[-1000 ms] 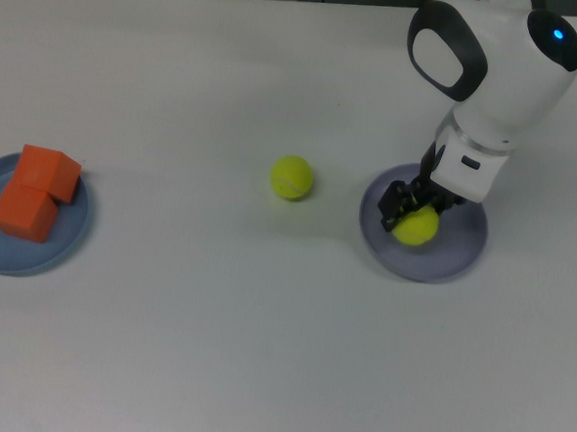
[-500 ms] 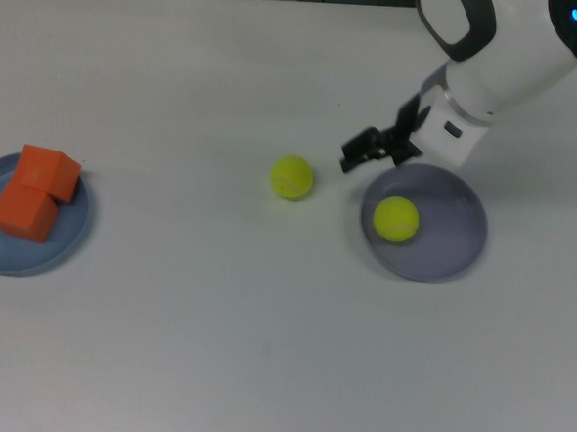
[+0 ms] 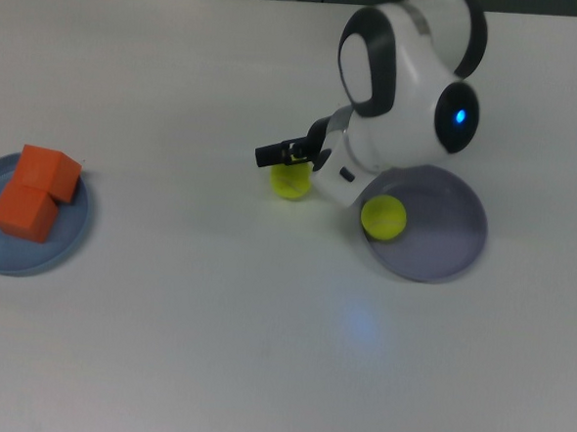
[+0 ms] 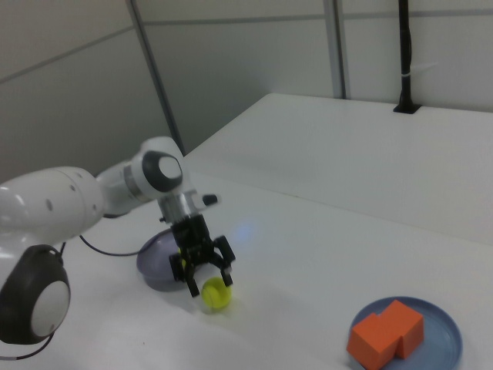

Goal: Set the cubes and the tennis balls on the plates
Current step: 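Grasp the second yellow tennis ball with the gripper, then place the second tennis ball on the lavender plate and lift away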

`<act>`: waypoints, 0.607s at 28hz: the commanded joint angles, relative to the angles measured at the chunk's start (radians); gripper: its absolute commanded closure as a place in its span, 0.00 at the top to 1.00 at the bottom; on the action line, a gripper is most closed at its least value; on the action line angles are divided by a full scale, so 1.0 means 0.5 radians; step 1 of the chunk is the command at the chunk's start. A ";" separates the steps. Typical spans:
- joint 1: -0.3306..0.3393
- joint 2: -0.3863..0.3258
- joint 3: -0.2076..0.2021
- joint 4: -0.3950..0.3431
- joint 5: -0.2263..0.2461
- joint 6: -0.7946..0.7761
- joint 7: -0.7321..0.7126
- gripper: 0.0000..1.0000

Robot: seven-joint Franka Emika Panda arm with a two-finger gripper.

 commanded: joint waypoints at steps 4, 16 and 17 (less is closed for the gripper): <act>0.002 0.017 -0.009 -0.101 -0.021 0.130 -0.009 1.00; -0.035 0.039 -0.015 -0.046 -0.018 0.388 -0.003 0.00; -0.035 0.035 -0.012 -0.015 -0.012 0.382 -0.003 0.00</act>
